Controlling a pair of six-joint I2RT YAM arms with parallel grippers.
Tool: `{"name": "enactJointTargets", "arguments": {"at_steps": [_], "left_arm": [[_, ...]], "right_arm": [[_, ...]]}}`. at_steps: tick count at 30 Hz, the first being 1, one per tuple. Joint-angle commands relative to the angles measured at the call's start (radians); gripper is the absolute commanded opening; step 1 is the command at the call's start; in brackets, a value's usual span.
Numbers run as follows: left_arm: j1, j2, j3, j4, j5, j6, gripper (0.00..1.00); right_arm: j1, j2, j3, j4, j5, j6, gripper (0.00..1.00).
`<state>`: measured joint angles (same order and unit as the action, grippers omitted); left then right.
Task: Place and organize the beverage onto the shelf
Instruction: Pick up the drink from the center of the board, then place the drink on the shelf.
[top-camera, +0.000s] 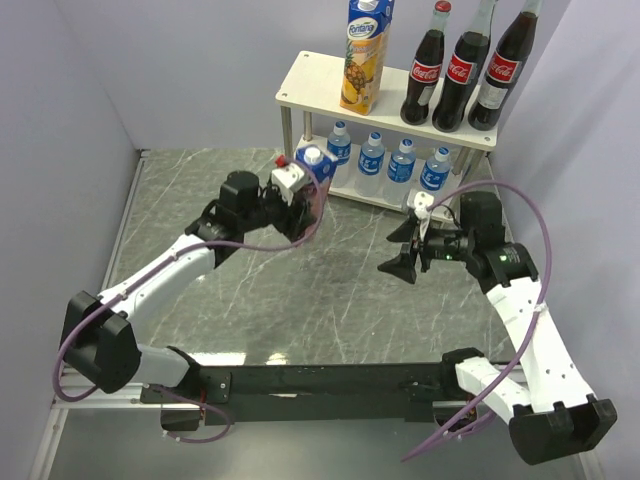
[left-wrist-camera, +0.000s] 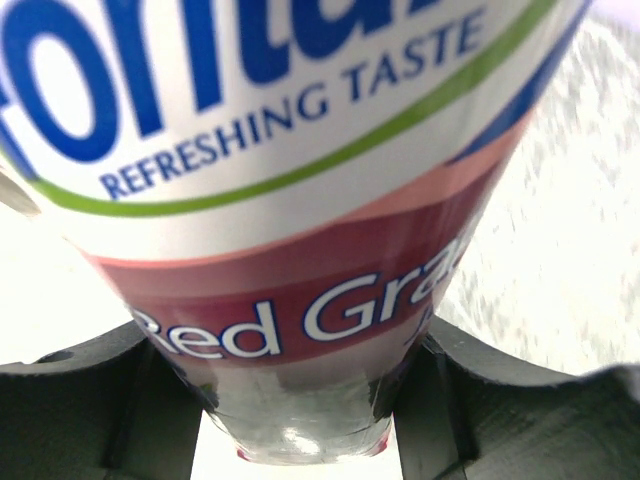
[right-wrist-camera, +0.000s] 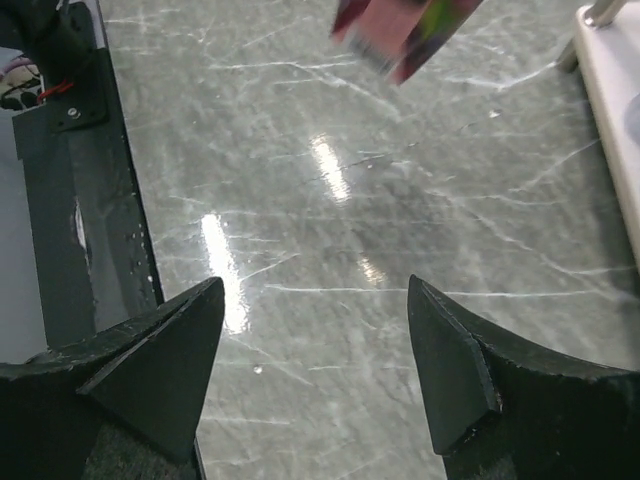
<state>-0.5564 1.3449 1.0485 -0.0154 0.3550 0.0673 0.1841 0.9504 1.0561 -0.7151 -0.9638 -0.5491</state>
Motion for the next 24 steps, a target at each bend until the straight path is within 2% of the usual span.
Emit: {"name": "enactJointTargets", "arguments": {"at_steps": [1, 9, 24], "left_arm": [[0.003, -0.023, 0.247, 0.252, -0.002, 0.019, 0.49], [0.033, 0.103, 0.577, 0.193, -0.089, 0.005, 0.49], [0.089, 0.341, 1.014, 0.143, -0.14, -0.02, 0.52]], "right_arm": [[-0.005, -0.045, -0.073, 0.129, -0.039, 0.032, 0.8], [-0.003, -0.058, -0.174, 0.154, -0.047, 0.015, 0.8], [-0.006, -0.058, -0.191, 0.146, -0.056, 0.017, 0.81]]}}
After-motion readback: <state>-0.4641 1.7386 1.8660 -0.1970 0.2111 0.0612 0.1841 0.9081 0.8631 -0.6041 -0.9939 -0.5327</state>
